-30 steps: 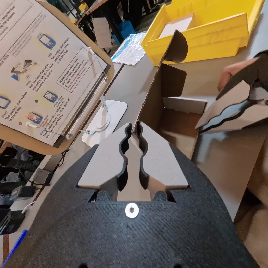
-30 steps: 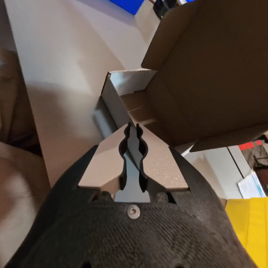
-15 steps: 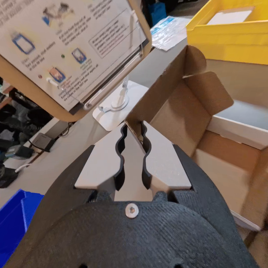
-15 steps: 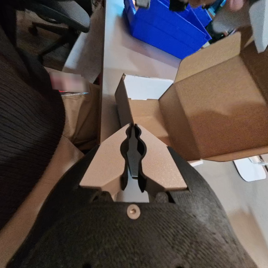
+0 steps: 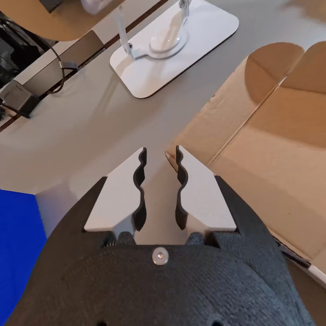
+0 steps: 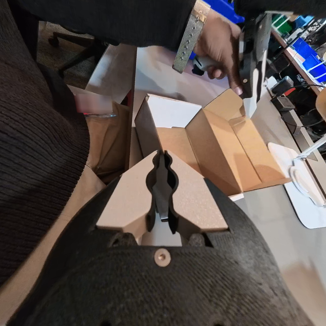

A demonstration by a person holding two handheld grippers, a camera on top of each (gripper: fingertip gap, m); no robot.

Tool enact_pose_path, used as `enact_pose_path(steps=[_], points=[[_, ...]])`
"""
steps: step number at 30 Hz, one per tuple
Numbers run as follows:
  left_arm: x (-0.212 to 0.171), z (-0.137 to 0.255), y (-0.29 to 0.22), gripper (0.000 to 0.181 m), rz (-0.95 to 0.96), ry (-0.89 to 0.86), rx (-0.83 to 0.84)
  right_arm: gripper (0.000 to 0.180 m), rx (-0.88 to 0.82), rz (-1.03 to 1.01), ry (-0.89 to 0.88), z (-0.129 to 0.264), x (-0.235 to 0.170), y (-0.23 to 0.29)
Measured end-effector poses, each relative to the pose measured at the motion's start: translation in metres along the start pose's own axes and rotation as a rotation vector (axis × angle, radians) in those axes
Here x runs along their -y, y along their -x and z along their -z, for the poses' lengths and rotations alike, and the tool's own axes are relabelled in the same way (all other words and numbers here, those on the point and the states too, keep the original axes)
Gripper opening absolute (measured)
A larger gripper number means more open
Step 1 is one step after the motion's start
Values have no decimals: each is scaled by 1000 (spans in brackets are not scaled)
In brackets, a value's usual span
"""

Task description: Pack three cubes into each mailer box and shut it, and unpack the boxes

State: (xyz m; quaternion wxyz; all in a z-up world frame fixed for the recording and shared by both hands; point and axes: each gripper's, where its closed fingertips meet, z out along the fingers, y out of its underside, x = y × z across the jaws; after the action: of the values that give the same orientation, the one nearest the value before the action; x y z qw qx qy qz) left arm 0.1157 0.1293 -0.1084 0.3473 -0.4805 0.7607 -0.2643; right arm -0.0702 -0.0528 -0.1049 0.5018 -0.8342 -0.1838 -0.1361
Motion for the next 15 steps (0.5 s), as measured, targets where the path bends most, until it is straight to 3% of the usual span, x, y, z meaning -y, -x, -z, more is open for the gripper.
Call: enact_pose_path(steps=[4, 9, 15], points=[[12, 8, 7, 39, -14, -49, 39, 5, -59, -23, -6, 2, 1, -11], [54, 47, 7, 67, 85, -226, -65, 5, -152, -36, 59, 2, -13, -28], [76, 73, 10, 67, 143, -315, -95, 5, -239, -33, 118, 5, -23, -43]])
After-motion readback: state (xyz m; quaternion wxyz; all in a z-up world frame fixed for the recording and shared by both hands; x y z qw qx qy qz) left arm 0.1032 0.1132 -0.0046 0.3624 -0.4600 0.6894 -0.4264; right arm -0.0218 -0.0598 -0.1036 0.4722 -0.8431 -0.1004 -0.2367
